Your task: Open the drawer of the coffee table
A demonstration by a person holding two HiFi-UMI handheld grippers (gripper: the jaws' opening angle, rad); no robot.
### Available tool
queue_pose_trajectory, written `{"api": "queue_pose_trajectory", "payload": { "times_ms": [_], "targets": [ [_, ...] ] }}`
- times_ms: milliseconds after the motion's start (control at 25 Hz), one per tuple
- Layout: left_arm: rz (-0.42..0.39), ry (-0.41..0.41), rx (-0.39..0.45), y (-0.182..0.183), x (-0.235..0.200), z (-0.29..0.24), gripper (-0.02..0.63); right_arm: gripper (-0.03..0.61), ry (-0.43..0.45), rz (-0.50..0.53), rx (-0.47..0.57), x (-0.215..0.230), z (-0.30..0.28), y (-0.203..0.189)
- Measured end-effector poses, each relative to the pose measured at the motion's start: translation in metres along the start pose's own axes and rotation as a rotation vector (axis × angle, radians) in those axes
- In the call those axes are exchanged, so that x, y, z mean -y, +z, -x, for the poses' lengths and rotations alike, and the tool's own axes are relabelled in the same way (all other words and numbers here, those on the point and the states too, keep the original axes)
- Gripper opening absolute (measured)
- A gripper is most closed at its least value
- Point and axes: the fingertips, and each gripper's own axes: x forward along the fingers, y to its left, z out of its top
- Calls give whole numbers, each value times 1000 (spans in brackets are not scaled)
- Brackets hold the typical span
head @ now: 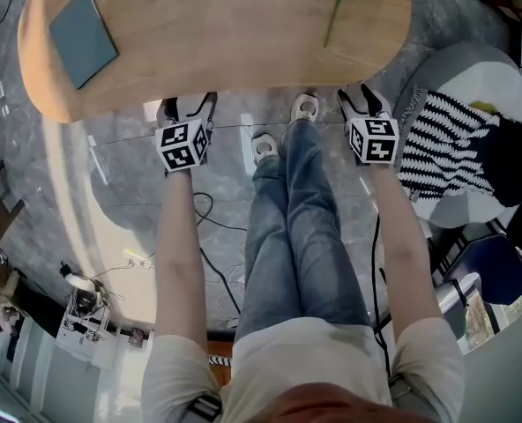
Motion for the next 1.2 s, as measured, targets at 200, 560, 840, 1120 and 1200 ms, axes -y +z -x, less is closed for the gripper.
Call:
{"api": "queue_pose_trajectory", "payload": {
  "times_ms": [200,560,840,1120,1200],
  "targets": [
    [-42,-33,-3,8,2,-14,417,270,8,38,20,3,-11,13],
    [-30,-98,-15,7,17,-19,391,281,11,70,34,-4,-19,27],
    [-23,-92,-21,8,17,-18,391,281,-1,50,28,-4,-19,28],
    [-13,-84,-41,6,17,-18,391,276,-5,37,18,-5,-19,26],
    [-14,-80,-39,7,18,-17,391,276,-9,34,16,-4,-18,26]
  ]
}}
